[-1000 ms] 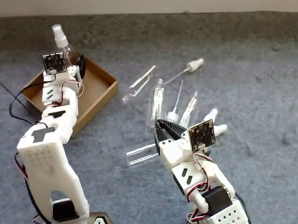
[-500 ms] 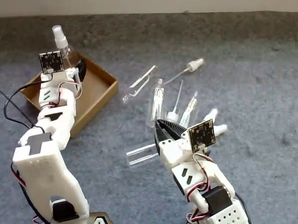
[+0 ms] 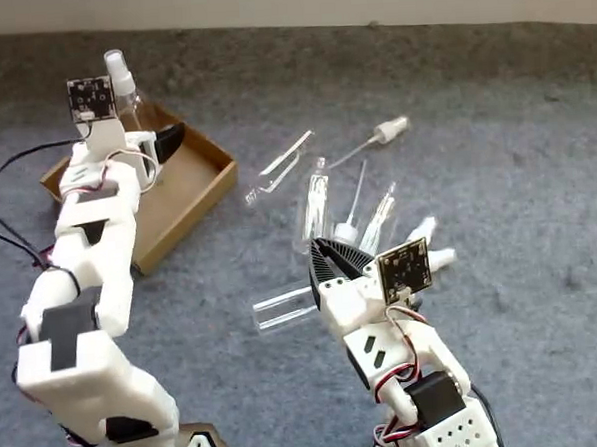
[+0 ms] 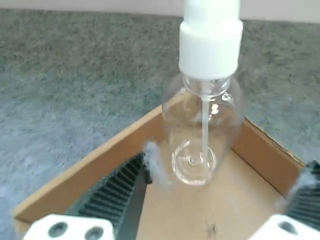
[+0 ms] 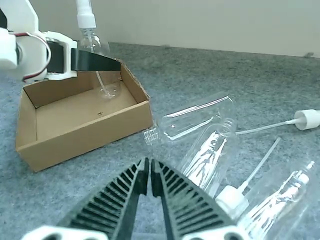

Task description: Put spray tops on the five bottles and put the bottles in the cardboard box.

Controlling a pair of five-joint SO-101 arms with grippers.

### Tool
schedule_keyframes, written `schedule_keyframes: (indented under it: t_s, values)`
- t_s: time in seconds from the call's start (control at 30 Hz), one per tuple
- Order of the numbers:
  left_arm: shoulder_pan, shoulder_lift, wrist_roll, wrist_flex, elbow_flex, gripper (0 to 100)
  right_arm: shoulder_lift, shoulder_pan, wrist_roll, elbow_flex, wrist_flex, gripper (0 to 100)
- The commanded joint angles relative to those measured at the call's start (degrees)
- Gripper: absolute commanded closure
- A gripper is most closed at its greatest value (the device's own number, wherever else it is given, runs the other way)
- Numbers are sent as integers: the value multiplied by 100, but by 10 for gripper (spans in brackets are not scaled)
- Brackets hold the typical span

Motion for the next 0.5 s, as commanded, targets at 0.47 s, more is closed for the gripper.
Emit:
schedule_keyframes:
  t_s: [0.47]
  values:
    - [22,-2870,-35,4396,-31,604,-40,2149,26,637,-4,993]
